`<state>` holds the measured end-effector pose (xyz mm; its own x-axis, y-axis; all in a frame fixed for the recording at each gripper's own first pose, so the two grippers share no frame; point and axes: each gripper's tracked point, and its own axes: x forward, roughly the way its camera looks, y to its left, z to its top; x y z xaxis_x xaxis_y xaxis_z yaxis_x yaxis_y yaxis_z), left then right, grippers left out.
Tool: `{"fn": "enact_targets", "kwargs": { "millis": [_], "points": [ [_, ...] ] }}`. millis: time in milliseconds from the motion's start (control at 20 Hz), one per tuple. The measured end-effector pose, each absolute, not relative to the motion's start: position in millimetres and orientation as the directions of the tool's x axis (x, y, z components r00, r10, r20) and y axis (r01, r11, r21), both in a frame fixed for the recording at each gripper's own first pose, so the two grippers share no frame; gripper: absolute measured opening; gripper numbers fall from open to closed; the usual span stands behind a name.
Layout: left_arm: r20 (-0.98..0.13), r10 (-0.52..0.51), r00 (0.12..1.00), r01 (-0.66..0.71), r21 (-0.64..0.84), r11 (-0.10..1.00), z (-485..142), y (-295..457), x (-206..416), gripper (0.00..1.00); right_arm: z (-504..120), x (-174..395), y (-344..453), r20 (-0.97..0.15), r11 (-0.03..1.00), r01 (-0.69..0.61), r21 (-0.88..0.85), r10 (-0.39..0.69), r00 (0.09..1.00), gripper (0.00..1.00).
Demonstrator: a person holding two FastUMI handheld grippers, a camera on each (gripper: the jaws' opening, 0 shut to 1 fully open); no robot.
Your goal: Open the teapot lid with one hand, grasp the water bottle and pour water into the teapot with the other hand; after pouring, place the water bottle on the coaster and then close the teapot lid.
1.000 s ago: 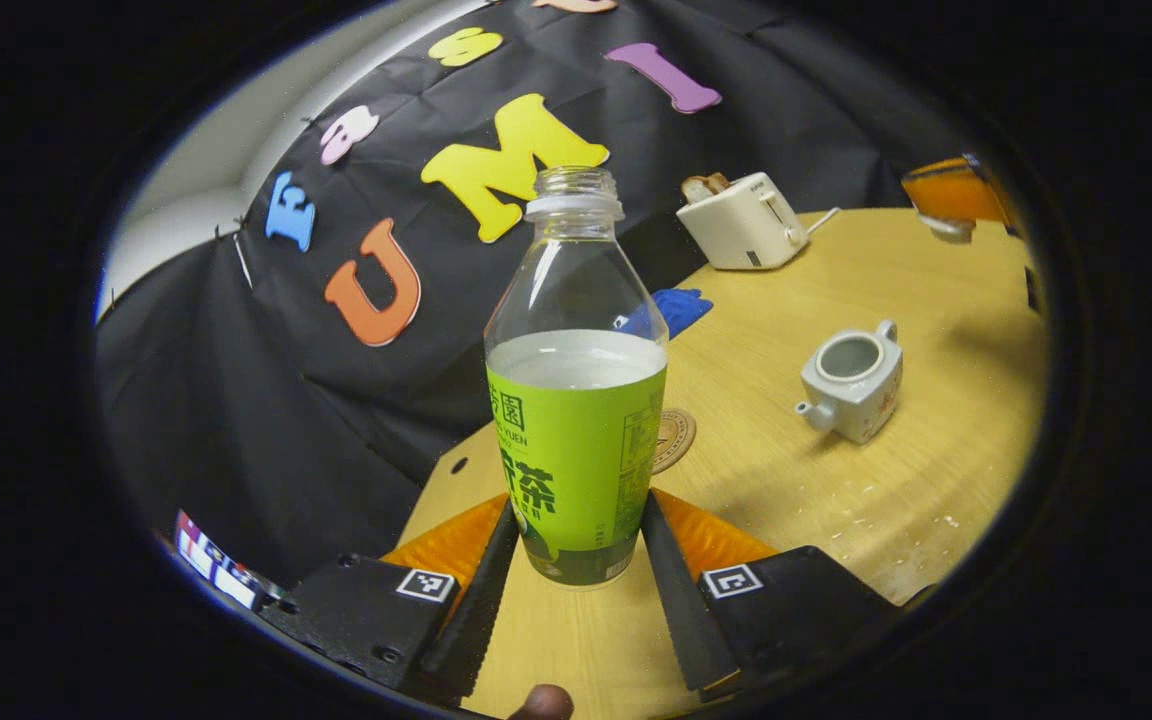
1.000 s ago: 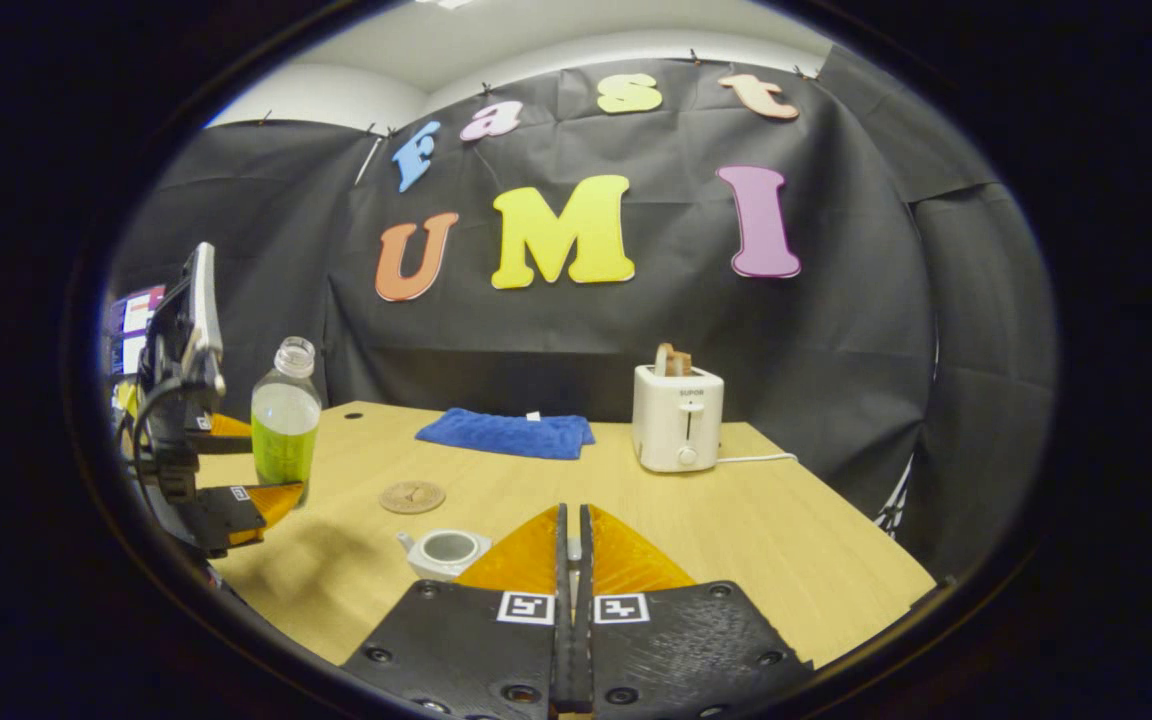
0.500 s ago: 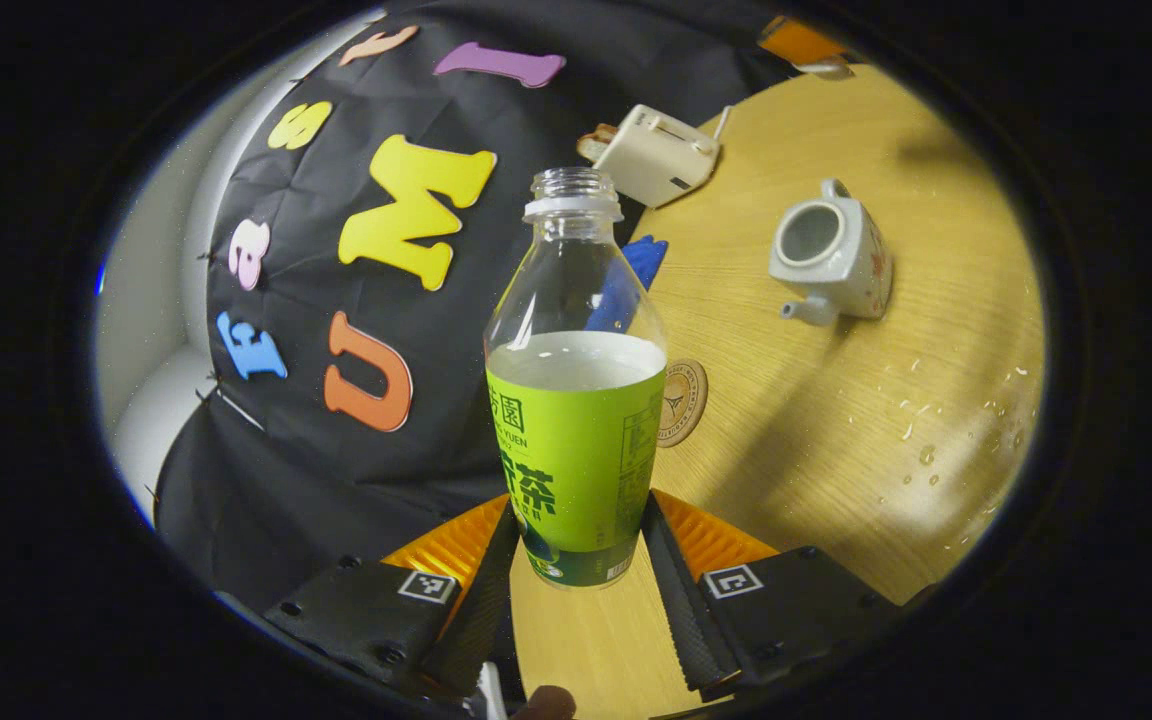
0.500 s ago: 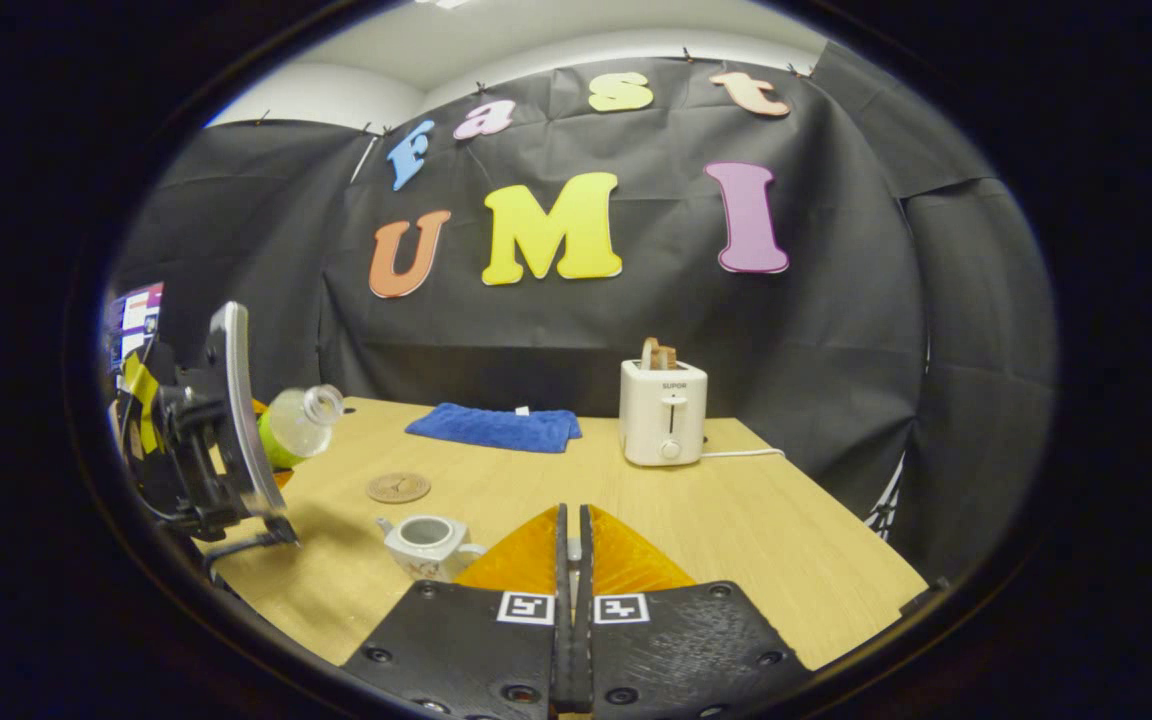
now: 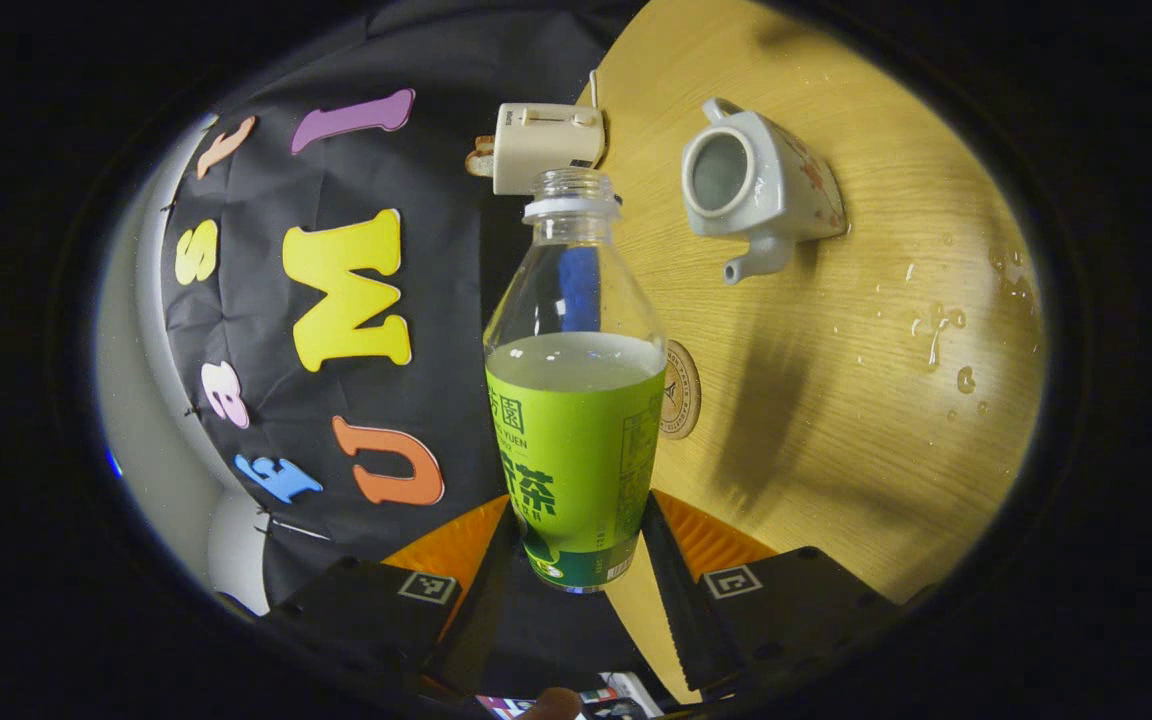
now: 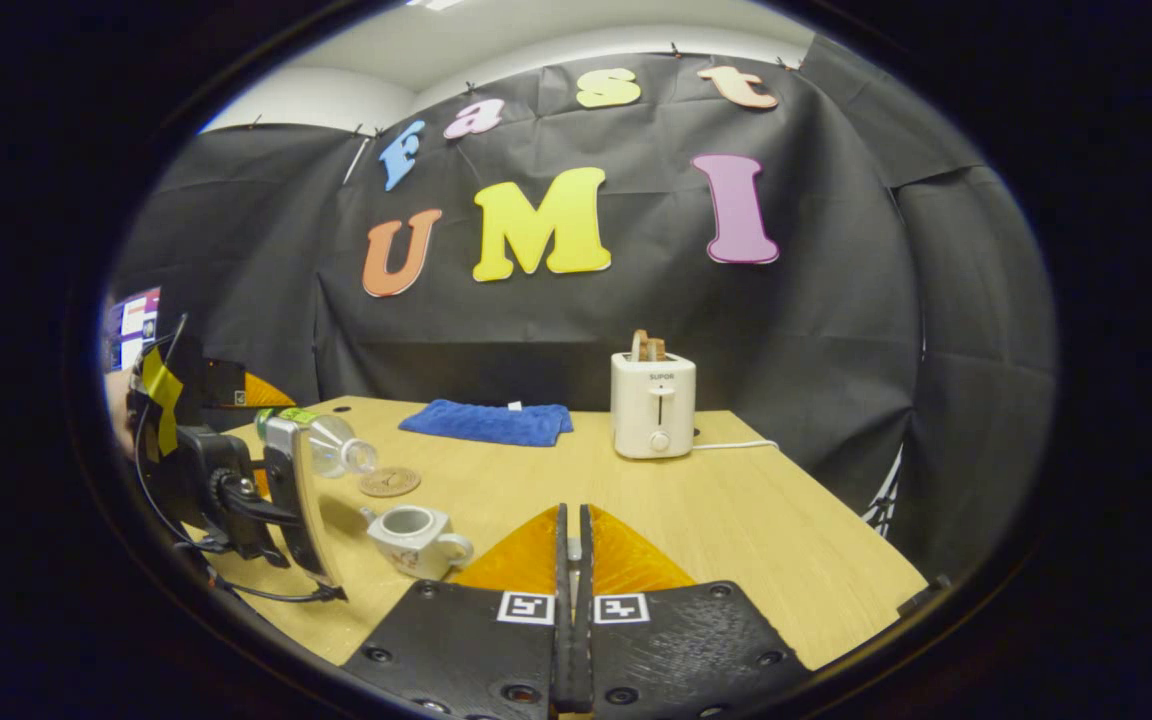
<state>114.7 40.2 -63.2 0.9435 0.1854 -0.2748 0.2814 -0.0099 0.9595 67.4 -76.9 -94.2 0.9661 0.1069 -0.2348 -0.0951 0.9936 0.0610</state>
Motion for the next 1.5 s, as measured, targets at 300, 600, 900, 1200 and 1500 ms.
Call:
{"fn": "enact_targets", "kwargs": {
  "millis": [300,600,900,1200,1500],
  "points": [
    [-0.260,0.186,0.948,0.286,0.950,-0.130,-58.2,31.3,117.5,0.74,-99.3,67.0,-86.1,-0.243,0.994,-0.082,0.070,0.097,0.965,0.00],
    [-0.226,0.181,0.957,0.265,0.937,-0.226,-52.6,24.8,122.0,0.74,-99.4,64.6,-88.3,-0.241,0.994,-0.079,0.073,0.095,0.966,0.00],
    [-0.185,0.152,0.971,0.225,0.926,-0.305,-46.4,15.7,123.7,0.74,-99.7,62.7,-92.4,-0.237,0.994,-0.075,0.074,0.090,0.967,0.00],
    [-0.147,0.140,0.979,0.191,0.904,-0.383,-37.6,12.8,128.8,0.74,-101.8,61.6,-98.1,-0.239,0.995,-0.066,0.079,0.083,0.967,0.00],
    [-0.128,0.134,0.983,0.175,0.882,-0.438,-32.2,8.4,126.7,0.74,-102.9,61.6,-101.9,-0.232,0.995,-0.061,0.084,0.079,0.969,0.00]
  ]
}}
